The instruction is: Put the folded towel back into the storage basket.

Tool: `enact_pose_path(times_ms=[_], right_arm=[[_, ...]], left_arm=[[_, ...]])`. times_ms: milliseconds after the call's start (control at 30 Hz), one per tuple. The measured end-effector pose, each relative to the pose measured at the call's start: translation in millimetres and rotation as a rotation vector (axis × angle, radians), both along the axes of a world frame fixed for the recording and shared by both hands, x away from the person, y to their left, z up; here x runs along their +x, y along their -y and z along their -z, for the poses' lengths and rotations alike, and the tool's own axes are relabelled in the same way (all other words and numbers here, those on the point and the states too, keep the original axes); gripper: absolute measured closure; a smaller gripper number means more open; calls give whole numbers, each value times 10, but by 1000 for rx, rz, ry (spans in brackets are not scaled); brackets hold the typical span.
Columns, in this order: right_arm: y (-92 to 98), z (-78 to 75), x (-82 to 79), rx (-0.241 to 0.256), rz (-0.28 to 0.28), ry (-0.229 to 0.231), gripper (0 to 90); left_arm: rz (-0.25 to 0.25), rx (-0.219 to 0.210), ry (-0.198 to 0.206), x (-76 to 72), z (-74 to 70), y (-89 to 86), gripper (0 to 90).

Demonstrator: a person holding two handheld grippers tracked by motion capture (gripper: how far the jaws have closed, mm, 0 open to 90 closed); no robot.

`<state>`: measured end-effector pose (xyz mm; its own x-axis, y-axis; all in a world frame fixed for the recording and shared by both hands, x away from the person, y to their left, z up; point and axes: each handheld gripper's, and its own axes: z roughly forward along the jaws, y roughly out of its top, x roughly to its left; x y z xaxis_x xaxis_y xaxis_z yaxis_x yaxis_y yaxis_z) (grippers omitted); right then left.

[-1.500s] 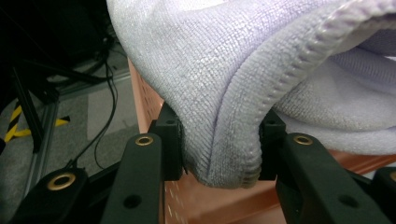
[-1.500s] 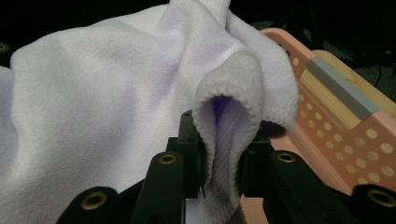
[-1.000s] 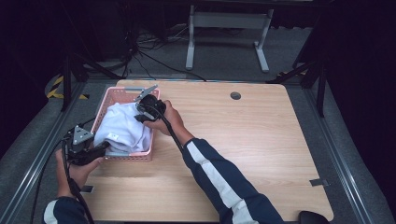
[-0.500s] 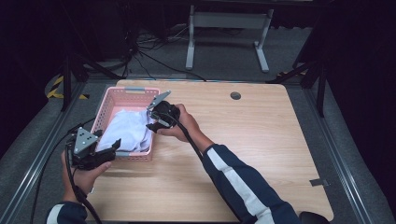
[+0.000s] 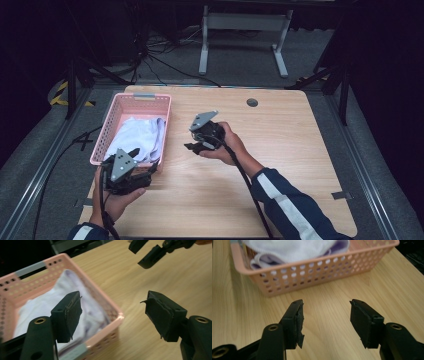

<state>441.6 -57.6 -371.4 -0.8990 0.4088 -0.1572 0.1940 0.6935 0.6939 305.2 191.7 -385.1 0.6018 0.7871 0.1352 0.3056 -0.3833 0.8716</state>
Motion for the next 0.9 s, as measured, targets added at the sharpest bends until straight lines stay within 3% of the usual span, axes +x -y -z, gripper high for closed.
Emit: enact_pose_path(times_ms=[67, 233, 333, 733, 767, 800, 900], right_arm=[[162, 28, -52, -26, 18, 11, 447], [560, 61, -198, -16, 53, 14, 439], [737, 64, -279, -10, 75, 22, 434], [1438, 207, -745, -54, 120, 55, 361], [1497, 232, -786, -57, 120, 63, 348], [1560, 261, -830, -54, 126, 65, 350], [1710, 350, -915, -44, 132, 57, 336]], left_arm=[[45, -1, -5, -27, 18, 105, 292], [132, 60, -44, -51, 144, 399, 292], [185, 135, -65, -41, 250, 557, 291], [320, 199, -154, 4, 504, 855, 279], [340, 187, -172, 11, 535, 873, 266], [356, 196, -192, 23, 573, 898, 257], [376, 212, -199, 34, 637, 943, 248]])
